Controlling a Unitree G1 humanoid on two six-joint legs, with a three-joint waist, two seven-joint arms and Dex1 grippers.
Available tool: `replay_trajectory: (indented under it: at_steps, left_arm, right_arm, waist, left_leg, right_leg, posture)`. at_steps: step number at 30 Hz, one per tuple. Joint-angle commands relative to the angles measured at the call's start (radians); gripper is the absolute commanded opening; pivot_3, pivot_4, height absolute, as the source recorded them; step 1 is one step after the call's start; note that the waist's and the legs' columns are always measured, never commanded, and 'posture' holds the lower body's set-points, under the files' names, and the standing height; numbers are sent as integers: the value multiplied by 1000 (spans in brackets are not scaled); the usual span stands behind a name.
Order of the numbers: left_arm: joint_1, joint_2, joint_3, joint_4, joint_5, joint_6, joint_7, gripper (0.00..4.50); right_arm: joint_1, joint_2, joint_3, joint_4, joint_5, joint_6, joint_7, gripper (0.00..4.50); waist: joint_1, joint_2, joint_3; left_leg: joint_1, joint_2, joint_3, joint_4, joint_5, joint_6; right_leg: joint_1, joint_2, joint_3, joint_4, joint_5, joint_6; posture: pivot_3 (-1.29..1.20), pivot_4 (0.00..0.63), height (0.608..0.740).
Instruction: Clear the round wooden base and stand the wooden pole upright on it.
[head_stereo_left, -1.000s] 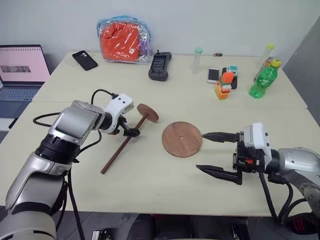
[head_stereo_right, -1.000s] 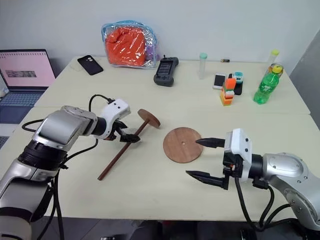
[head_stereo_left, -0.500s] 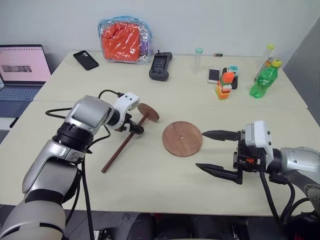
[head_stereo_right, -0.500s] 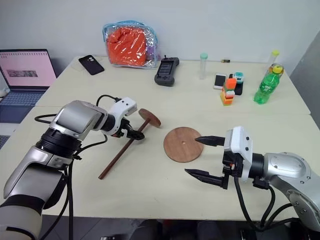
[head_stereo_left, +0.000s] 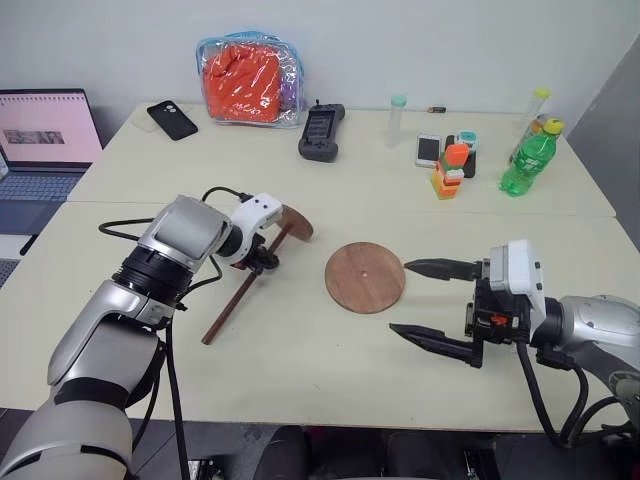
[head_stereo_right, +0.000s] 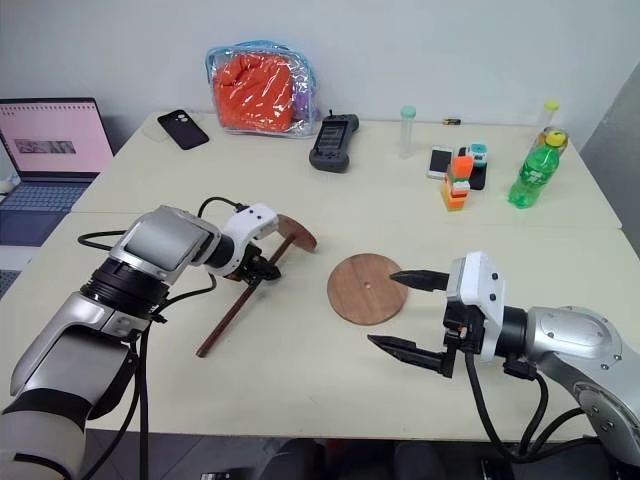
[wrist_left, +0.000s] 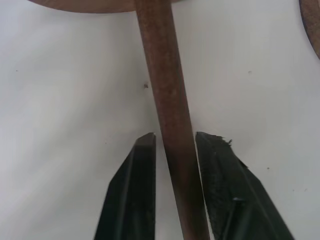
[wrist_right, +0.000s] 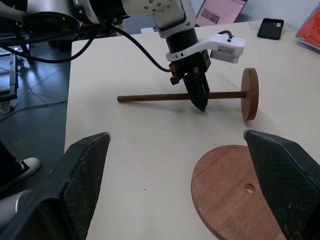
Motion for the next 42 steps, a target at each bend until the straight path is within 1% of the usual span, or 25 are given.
replay_trajectory:
  at_steps: [1, 4, 6, 7, 8, 10, 11, 13, 15, 17, 19, 22, 25, 30, 34, 38, 42]
  left_arm:
    - [-18, 17, 39, -26, 4, -28, -14, 310]
    - [-14, 14, 115, -78, -43, -26, -22, 265]
    - [-5, -15, 224, -127, -105, -28, -14, 265]
    - [5, -30, 277, -160, -132, -57, -8, 265]
    - [19, -71, 369, -189, -185, -94, 5, 265]
    - [36, -111, 474, -244, -261, -75, 12, 265]
    - [51, -144, 530, -271, -297, -93, 24, 265]
    - [75, -185, 584, -312, -333, -119, 51, 265]
    - [111, -257, 626, -375, -370, -198, 81, 265]
    - [161, -319, 632, -436, -379, -297, 99, 265]
    - [202, -356, 604, -466, -364, -374, 108, 265]
    - [266, -424, 561, -468, -312, -523, 144, 265]
    - [298, -487, 536, -438, -291, -621, 177, 265]
    - [313, -523, 491, -401, -245, -763, 183, 265]
    - [303, -588, 465, -351, -223, -866, 215, 265]
    - [311, -629, 442, -296, -202, -939, 223, 265]
    - [318, -639, 429, -260, -195, -988, 214, 265]
  right_arm:
    - [-3, -11, -17, -35, 19, 1, -11, 4500]
    - [1, -26, -34, -35, 26, 6, -9, 4500]
    - [8, -39, -51, -37, 33, 9, -8, 4500]
    - [14, -48, -64, -38, 37, 12, -8, 4500]
    - [18, -56, -77, -39, 42, 15, -10, 4500]
    - [35, -72, -112, -42, 54, 20, -11, 4500]
    - [49, -80, -134, -46, 59, 24, -13, 4500]
    - [69, -91, -165, -52, 65, 28, -18, 4500]
    - [88, -86, -187, -67, 50, 24, -50, 4500]
    - [112, -87, -191, -90, 8, 19, -81, 4500]
    - [139, -94, -194, -110, -7, 33, -102, 4500]
    - [172, -98, -186, -145, 19, 83, -150, 4500]
    - [187, -103, -170, -162, 14, 128, -206, 4500]
    - [193, -105, -163, -174, 13, 141, -225, 4500]
    - [175, -74, -125, -170, 55, 195, -299, 4500]
    - [140, -50, -74, -136, 23, 244, -378, 4500]
    - [135, -36, -70, -130, 21, 256, -398, 4500]
  waist:
    - [0, 0, 0]
    - [0, 0, 0]
    - [0, 0, 0]
    - [1, 0, 0]
    - [2, 0, 0]
    - [5, 0, 0]
    - [5, -1, 0]
    - [3, 0, 0]
    - [3, 0, 0]
    - [4, -1, 0]
    - [4, -1, 0]
    - [5, 0, -1]
    - [7, -1, -1]
    - [7, -1, -1]
    - [8, -1, -1]
    - [8, -1, -1]
    - [8, -1, -1]
  left_leg:
    - [0, 0, 0, 0, 0, 0]
    - [0, 0, 0, 0, 0, 0]
    - [-1, 0, 0, 0, 0, 0]
    - [-1, 0, 0, 0, 0, 0]
    - [-2, 0, 0, 1, 0, 0]
    - [-7, 0, -3, 4, 2, -3]
    - [-8, 0, -3, 4, 2, -3]
    - [-7, 0, -2, 3, 2, -3]
    - [-7, 1, -2, 3, 2, -3]
    - [-7, 0, -2, 3, 2, -3]
    - [-7, 0, -1, 3, 2, -4]
    - [-7, 0, 1, 3, 2, -4]
    - [-6, 0, 2, 3, 2, -3]
    - [-6, -1, 2, 3, 1, -1]
    - [-6, -1, 3, 3, 1, -1]
    - [-5, -1, 3, 3, 0, -1]
    - [-6, -1, 3, 3, 0, -1]
  right_leg:
    - [0, 0, 0, 0, 0, 0]
    - [0, 0, 0, 0, 0, 0]
    - [-1, 0, 0, 0, 0, 0]
    - [-1, 0, 0, 0, 0, 0]
    - [-2, -1, 0, 1, 0, 0]
    - [-4, -3, 0, 0, 0, 0]
    - [-4, -3, 0, 0, 0, 0]
    - [-4, -3, 0, 0, 0, 0]
    - [-4, -3, 0, 1, 0, 0]
    - [-3, -3, 1, 1, 0, 0]
    - [-3, -3, 1, 1, 0, 0]
    - [-3, -3, 1, 1, 0, 0]
    - [-2, -3, 2, 1, 0, 0]
    - [-2, -2, 2, 1, 0, 0]
    - [-2, -1, 2, 1, 0, 0]
    - [-2, -1, 1, 1, 0, 0]
    - [-2, -1, 1, 1, 0, 0]
  posture:
    - [0, 150, 740]
    - [0, 150, 740]
    - [0, 150, 740]
    - [0, 150, 740]
    - [0, 150, 740]
    - [0, 150, 740]
    - [0, 150, 740]
    - [0, 150, 740]
    - [0, 150, 740]
    - [0, 150, 740]
    - [0, 150, 740]
    - [0, 150, 740]
    - [0, 150, 740]
    - [0, 150, 740]
    - [0, 150, 740]
    - [0, 150, 740]
    - [0, 150, 740]
